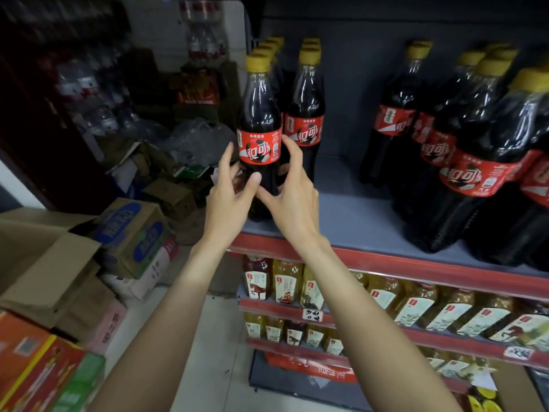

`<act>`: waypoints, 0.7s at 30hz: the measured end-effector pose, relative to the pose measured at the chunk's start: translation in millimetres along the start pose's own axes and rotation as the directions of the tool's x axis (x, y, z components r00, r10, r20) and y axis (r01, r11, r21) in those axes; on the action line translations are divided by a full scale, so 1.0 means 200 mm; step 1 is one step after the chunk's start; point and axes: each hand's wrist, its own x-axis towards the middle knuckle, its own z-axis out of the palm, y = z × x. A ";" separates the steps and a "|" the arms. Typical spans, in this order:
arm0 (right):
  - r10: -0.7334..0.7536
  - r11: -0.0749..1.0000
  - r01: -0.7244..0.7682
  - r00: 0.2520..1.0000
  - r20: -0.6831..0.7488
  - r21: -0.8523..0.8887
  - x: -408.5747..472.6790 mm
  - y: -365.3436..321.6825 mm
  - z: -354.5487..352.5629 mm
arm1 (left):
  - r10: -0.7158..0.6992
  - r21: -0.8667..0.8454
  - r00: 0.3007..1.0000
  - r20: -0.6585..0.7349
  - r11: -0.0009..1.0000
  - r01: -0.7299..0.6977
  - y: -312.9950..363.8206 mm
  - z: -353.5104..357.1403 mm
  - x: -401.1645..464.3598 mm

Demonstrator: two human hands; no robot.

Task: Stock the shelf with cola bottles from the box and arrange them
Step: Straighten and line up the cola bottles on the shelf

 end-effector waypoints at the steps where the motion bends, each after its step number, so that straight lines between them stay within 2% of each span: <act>1: -0.001 1.000 0.001 1.000 -0.006 0.004 0.00 0.00 0.01 | 0.011 -0.005 1.000 0.006 1.000 -0.011 -0.01 0.00 0.01; 10: 0.006 1.000 -0.006 1.000 -0.009 0.011 0.01 -0.01 0.05 | 0.047 -0.016 0.998 0.040 0.999 -0.046 -0.06 0.01 0.05; 11: 0.017 1.000 -0.017 1.000 0.000 0.008 0.00 -0.02 0.04 | 0.042 -0.006 0.999 0.008 0.999 -0.042 -0.05 0.01 0.04; 13: 0.022 1.000 -0.022 1.000 -0.002 0.021 -0.04 -0.01 -0.02 | 0.093 0.079 0.980 -0.178 0.994 -0.081 0.00 0.03 -0.01; 15: 0.002 0.998 0.004 0.997 -0.080 0.067 -0.11 0.01 -0.12 | 0.290 0.157 0.879 -0.380 0.956 -0.248 0.07 0.07 -0.09; 16: -0.012 0.997 0.024 0.987 -0.158 0.078 -0.16 0.03 -0.18 | 0.377 0.141 0.825 -0.421 0.926 -0.351 0.10 0.11 -0.13; 17: -0.025 0.997 0.043 0.967 -0.253 0.066 -0.22 0.05 -0.24 | 0.433 0.077 0.798 -0.419 0.893 -0.444 0.14 0.16 -0.17; 19: -0.032 0.999 0.035 0.900 -0.434 0.000 -0.32 0.12 -0.36 | 0.460 -0.168 0.841 -0.284 0.840 -0.516 0.24 0.29 -0.21; 21: -0.007 0.996 -0.047 0.822 -0.570 -0.080 -0.38 0.20 -0.46 | 0.406 -0.404 0.914 0.014 0.838 -0.367 0.33 0.43 -0.21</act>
